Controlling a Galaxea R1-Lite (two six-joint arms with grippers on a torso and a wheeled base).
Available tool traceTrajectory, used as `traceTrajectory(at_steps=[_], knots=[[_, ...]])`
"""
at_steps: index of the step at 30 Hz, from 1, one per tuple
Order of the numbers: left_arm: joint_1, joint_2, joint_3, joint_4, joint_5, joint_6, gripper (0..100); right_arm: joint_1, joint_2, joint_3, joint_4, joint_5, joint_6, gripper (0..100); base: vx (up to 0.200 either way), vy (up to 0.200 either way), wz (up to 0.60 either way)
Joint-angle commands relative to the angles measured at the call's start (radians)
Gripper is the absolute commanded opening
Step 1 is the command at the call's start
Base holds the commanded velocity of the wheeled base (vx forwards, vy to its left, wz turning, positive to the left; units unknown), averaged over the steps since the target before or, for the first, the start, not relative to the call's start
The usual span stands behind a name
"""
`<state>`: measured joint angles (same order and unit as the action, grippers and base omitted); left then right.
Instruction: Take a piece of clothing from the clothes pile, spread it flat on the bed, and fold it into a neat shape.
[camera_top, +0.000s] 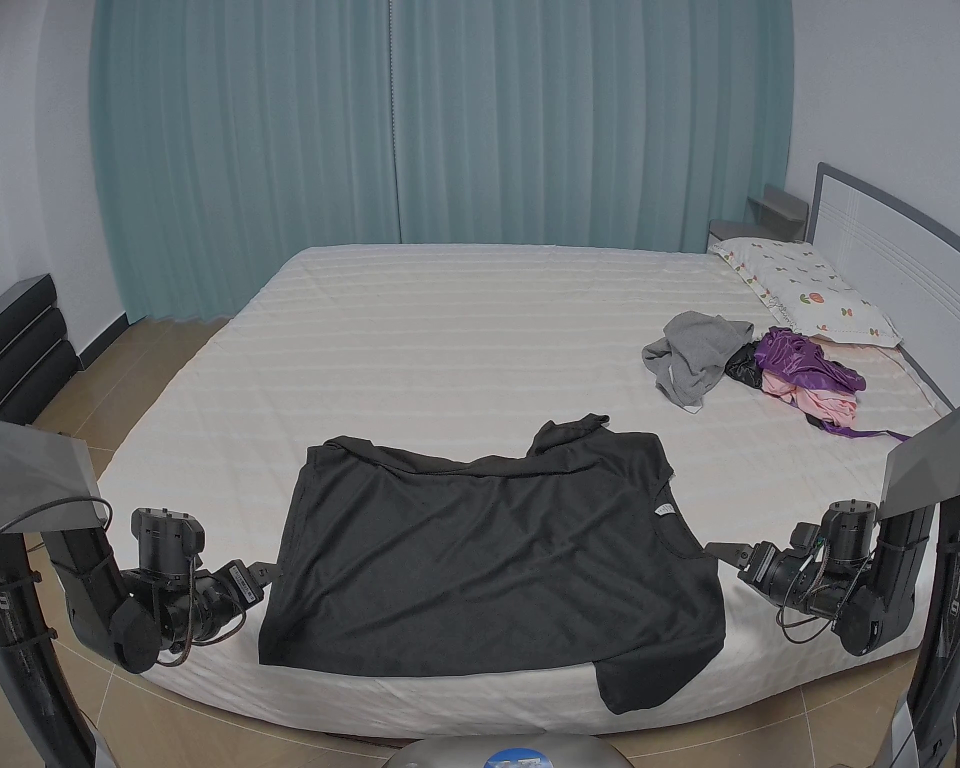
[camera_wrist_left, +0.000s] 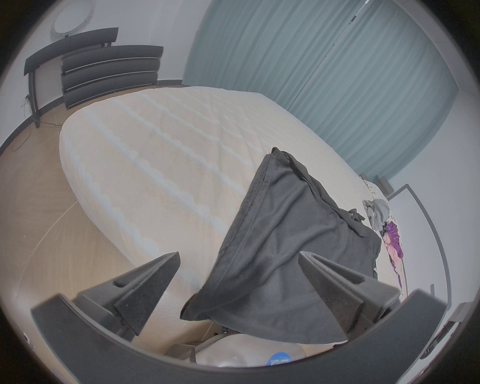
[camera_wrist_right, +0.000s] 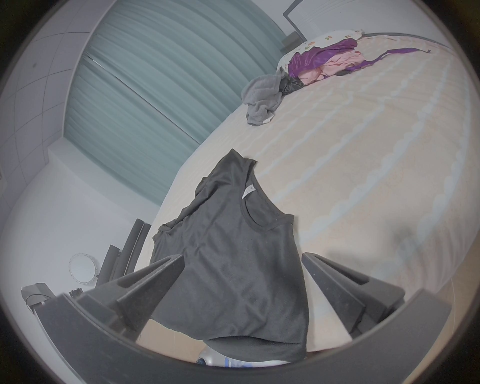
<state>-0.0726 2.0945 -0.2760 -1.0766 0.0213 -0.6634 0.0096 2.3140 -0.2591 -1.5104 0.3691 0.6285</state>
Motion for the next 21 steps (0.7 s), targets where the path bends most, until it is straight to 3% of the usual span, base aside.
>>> traceTrajectory(at_steps=[1, 3, 15, 21], knots=[[0.010, 0.012, -0.017, -0.002, 0.000, -0.002, 100, -0.010, -0.018, -0.003, -0.002, 0.002, 0.000, 100, 0.000, 0.200, 0.00], [0.022, 0.016, -0.026, -0.002, -0.001, -0.002, 100, -0.011, -0.024, 0.000, -0.001, 0.002, 0.002, 100, 0.000, 0.200, 0.00], [0.022, 0.021, -0.037, 0.000, -0.001, -0.048, 100, -0.025, -0.033, -0.006, -0.002, 0.001, 0.002, 100, 0.000, 0.000, 0.00], [0.020, 0.021, -0.035, 0.001, -0.001, -0.048, 100, -0.023, -0.038, -0.003, -0.002, 0.001, 0.002, 100, 0.200, 0.000, 0.00]])
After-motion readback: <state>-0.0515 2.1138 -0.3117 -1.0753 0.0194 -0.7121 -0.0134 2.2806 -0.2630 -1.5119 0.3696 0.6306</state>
